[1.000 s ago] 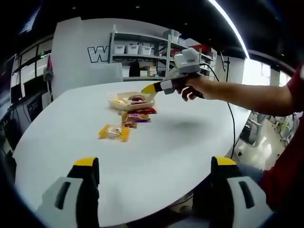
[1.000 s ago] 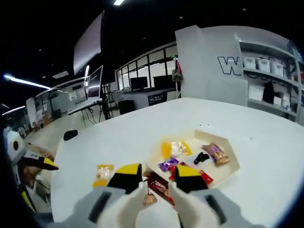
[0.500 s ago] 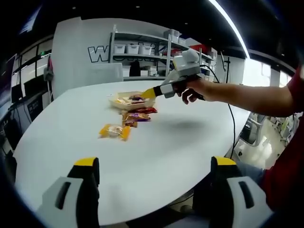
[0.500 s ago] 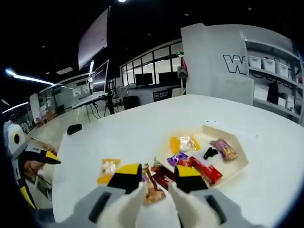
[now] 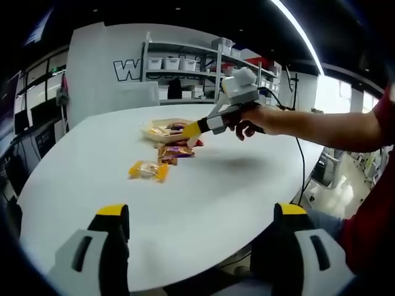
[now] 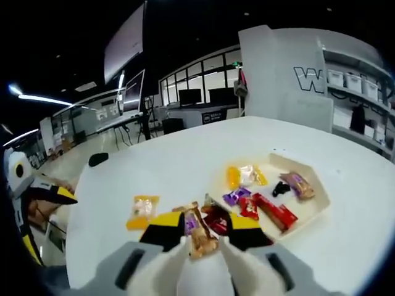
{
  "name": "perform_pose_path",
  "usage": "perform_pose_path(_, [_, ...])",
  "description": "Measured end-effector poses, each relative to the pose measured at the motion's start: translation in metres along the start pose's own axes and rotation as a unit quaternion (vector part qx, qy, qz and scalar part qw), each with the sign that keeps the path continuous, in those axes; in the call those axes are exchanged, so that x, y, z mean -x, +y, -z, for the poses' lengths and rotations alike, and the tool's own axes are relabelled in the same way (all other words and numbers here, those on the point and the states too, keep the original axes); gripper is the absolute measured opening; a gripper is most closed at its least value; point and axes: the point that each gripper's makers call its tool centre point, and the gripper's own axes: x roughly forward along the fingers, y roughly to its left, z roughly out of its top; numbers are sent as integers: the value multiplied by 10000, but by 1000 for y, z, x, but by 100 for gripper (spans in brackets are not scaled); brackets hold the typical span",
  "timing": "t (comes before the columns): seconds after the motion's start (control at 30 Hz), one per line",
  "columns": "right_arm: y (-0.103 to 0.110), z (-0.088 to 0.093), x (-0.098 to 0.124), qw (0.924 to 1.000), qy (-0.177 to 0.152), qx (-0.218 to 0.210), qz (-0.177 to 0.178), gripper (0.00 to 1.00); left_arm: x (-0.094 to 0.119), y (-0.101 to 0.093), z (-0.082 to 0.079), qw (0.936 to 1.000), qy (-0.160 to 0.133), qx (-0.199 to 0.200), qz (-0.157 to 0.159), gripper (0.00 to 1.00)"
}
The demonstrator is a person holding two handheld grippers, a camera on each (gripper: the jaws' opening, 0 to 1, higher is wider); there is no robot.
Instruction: Place the target food into the container with the food tongs after gripping and lifting it, then release it inside without dropping or visibly crushing the food.
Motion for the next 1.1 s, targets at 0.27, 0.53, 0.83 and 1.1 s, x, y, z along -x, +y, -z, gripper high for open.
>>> perform_pose_path(0.27, [-2, 9, -3, 9997, 121, 179, 77, 22, 1, 2, 0, 10000, 13, -17, -13, 95])
perform_pose_path(0.53, [-2, 17, -6, 9990, 259, 364, 95, 22, 2, 2, 2, 10000, 28, -24, -31, 94])
perform_pose_path(0.83, [-5, 22, 3, 9989, 294, 338, 124, 22, 2, 1, -1, 10000, 27, -89, -21, 94])
perform_pose_path(1.1, [-10, 27, 14, 9990, 306, 282, 178, 22, 2, -2, -4, 9999, 21, -146, -2, 94])
